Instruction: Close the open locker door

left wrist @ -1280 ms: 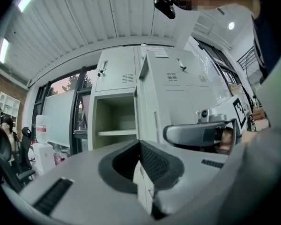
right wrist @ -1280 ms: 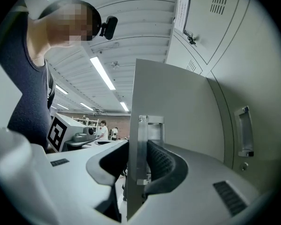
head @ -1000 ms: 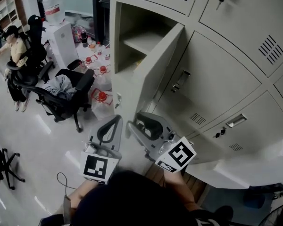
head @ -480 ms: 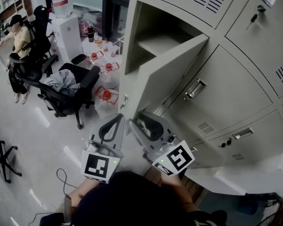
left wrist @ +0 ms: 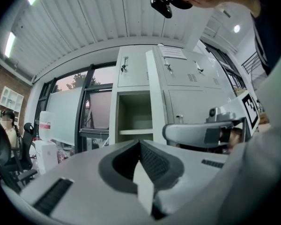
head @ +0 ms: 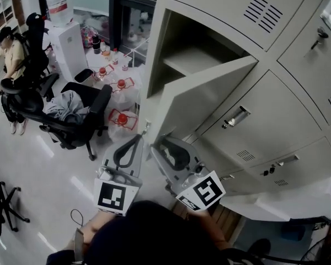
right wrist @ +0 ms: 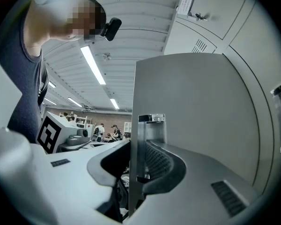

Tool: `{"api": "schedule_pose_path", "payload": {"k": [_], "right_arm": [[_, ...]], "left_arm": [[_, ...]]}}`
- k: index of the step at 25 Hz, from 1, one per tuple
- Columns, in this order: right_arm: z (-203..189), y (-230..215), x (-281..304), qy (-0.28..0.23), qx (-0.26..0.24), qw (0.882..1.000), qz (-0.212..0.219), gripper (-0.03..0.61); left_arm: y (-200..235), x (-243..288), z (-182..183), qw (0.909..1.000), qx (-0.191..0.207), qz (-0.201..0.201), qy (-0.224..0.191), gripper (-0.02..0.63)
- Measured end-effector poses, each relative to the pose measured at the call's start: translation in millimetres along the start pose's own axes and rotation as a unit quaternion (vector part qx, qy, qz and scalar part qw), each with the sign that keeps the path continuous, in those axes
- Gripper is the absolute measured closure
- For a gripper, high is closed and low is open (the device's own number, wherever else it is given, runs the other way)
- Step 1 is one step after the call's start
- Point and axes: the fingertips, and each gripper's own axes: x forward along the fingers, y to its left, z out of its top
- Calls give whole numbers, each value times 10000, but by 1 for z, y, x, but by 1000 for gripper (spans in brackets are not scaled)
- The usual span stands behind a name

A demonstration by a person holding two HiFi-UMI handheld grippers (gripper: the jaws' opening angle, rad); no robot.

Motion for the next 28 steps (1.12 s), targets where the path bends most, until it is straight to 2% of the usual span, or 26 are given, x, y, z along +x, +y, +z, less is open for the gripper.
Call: {"api": "schedule_pose_path", "payload": {"k": [11,23,28], "right_arm": [[-7,-18,41,31,-50,9977,-673,476],[-11,-35,68,16,-147,9886,-1498,474],[-13,-44,78,26,-187,9840,-1774,474]], "left_arm": [[44,23,-6,9980,-15,-621,-96,612],[69,46,-9,9890,-28,-1468,-194,612],[78,52,-17,9854,-91,-1687,-202,612]]}}
